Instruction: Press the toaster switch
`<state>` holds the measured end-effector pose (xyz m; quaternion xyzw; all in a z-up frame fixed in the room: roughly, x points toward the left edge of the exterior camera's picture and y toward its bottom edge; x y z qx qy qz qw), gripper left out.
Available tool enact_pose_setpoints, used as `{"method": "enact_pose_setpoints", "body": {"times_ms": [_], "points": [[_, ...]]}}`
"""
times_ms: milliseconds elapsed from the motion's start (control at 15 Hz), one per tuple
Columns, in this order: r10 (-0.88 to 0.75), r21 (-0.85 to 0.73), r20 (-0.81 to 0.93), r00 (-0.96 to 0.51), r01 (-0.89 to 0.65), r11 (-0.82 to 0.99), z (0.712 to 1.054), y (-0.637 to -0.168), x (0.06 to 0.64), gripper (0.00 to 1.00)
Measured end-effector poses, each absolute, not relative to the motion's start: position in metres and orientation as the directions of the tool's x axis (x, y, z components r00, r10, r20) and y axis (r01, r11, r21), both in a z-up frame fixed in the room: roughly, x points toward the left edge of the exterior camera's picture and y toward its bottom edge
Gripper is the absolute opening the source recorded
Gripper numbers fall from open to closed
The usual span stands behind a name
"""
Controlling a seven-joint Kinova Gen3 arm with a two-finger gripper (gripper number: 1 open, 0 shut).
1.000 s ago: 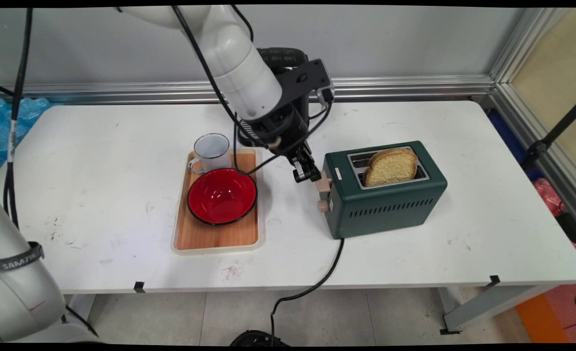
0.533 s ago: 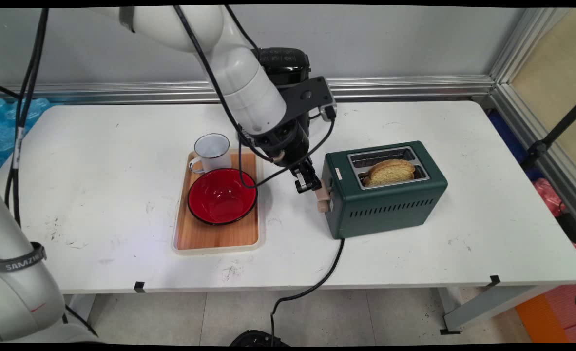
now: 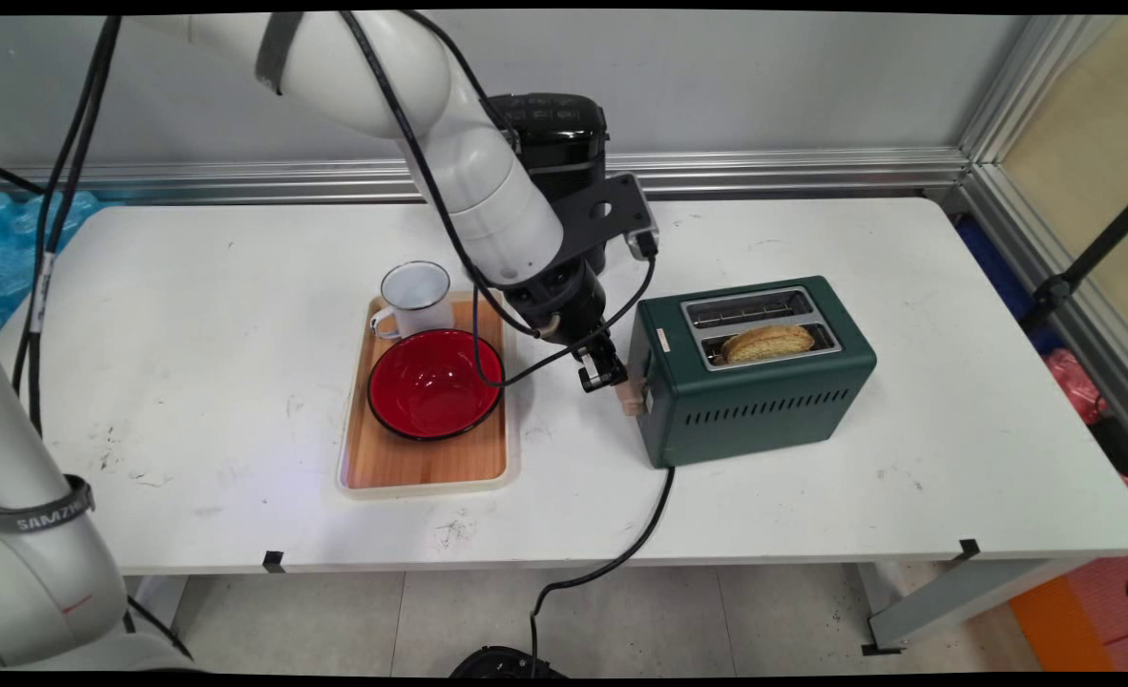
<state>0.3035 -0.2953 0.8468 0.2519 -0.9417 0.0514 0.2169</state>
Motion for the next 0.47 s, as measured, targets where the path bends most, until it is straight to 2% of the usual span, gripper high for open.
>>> {"method": "enact_pose_setpoints", "body": {"times_ms": [467], "points": [[-0.458,0.012,0.432,-0.777,-0.503,0.864,0.8384,-0.296,0.3049,0.0]]}}
